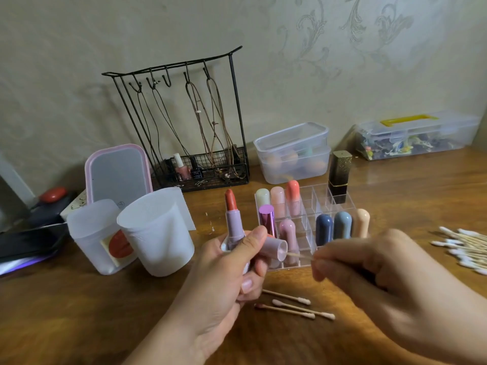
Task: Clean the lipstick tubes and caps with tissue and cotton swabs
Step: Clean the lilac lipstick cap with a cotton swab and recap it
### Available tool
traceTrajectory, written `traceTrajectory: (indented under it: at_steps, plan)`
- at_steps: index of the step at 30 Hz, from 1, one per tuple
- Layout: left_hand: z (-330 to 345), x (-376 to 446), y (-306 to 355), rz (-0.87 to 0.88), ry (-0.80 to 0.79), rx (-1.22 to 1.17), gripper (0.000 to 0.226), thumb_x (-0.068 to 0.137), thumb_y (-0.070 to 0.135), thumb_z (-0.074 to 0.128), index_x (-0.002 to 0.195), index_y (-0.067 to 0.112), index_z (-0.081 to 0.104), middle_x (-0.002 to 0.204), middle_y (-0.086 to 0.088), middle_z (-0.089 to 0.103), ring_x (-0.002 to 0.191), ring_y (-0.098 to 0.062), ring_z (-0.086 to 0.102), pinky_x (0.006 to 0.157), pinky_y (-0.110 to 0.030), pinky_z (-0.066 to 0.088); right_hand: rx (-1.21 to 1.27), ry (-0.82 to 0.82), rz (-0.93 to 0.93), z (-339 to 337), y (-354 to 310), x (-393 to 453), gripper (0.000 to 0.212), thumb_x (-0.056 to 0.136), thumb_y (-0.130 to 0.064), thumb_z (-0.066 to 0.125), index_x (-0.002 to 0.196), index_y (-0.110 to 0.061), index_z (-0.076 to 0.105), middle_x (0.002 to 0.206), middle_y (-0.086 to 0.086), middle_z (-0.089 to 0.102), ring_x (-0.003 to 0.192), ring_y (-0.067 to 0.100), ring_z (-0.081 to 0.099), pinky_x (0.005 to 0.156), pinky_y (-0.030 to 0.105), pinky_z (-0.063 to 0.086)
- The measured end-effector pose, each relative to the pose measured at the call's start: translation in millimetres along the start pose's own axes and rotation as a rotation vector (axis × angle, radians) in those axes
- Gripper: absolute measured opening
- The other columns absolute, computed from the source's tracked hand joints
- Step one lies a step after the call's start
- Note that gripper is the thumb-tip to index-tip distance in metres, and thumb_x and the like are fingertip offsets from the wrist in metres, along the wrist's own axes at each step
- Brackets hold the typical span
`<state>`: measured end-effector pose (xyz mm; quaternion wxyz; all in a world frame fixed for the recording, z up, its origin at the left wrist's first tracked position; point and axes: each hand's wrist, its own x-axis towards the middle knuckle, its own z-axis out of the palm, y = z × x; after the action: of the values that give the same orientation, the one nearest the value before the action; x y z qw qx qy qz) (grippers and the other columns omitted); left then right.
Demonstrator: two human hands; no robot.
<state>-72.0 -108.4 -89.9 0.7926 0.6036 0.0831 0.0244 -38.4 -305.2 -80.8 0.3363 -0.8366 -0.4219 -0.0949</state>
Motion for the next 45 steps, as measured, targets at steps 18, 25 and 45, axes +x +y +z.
traceTrajectory:
  at_steps: [18, 25, 45]
  plan:
    - [-15.7, 9.4, 7.5, -0.11, -0.298, -0.527, 0.029, 0.093, 0.026, 0.053, 0.072, 0.009, 0.063, 0.055, -0.003, 0.046, 0.038, -0.006, 0.035, 0.036, -0.018, 0.03, 0.126, 0.336, 0.01, 2.7, -3.0, -3.7, 0.025, 0.09, -0.037, 0.051, 0.075, -0.022, 0.065, 0.052, -0.01, 0.043, 0.043, 0.0, 0.033, 0.045, 0.005, 0.026]
    - [-13.7, 8.9, 5.9, -0.11, -0.384, -0.561, 0.025, 0.088, 0.03, 0.064, 0.076, 0.008, 0.065, 0.059, -0.001, 0.049, 0.042, -0.006, 0.037, 0.04, -0.018, 0.029, 0.039, 0.389, -0.059, 13.8, -5.4, -6.5, 0.012, 0.085, -0.034, 0.062, 0.076, -0.03, 0.069, 0.065, -0.018, 0.057, 0.052, -0.007, 0.049, 0.057, -0.002, 0.032]
    - [9.3, -0.9, -8.4, -0.176, -0.1, -0.383, 0.026, 0.072, 0.032, 0.066, 0.058, 0.01, 0.063, 0.054, -0.005, 0.042, 0.034, -0.007, 0.027, 0.036, -0.017, 0.02, -0.03, 0.288, -0.02, 13.1, -11.3, -9.7, 0.029, 0.082, -0.035, 0.057, 0.059, -0.022, 0.045, 0.051, -0.012, 0.036, 0.043, 0.005, 0.034, 0.05, 0.008, 0.029]
